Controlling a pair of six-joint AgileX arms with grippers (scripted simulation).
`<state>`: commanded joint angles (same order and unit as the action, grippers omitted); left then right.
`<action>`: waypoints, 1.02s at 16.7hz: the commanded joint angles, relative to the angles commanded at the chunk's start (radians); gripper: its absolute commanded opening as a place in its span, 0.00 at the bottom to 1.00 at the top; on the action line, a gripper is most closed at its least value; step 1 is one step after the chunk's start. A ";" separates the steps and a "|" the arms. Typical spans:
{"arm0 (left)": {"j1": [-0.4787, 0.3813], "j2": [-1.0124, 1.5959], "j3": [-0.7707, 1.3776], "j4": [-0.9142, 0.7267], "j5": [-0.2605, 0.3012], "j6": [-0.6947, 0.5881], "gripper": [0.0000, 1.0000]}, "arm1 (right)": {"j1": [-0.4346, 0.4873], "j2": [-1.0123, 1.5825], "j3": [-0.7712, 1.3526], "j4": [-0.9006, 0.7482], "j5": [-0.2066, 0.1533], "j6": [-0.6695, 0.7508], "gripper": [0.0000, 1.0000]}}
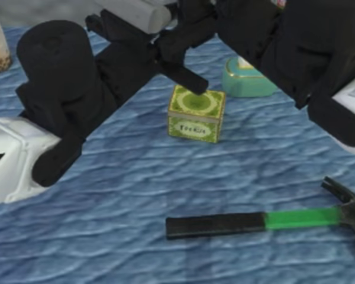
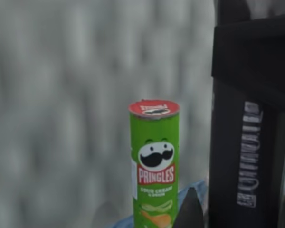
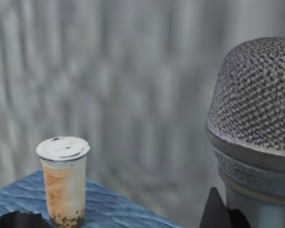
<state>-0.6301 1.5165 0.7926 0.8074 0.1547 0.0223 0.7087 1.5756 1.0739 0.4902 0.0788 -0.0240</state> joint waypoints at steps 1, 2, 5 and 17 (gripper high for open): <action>0.000 0.000 0.000 0.000 0.000 0.000 0.68 | 0.000 0.000 0.000 0.000 0.000 0.000 0.00; 0.000 0.000 0.000 0.000 0.000 0.000 0.75 | 0.000 0.000 0.000 0.000 0.000 0.000 0.00; 0.000 0.000 0.000 0.000 0.000 0.000 0.98 | 0.000 0.000 0.000 0.000 0.000 0.000 0.00; 0.041 -0.031 -0.049 -0.008 -0.024 0.013 1.00 | -0.013 -0.032 -0.012 0.000 -0.007 -0.010 0.00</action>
<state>-0.5895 1.4857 0.7440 0.7993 0.1302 0.0349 0.6953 1.5432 1.0623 0.4904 0.0719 -0.0339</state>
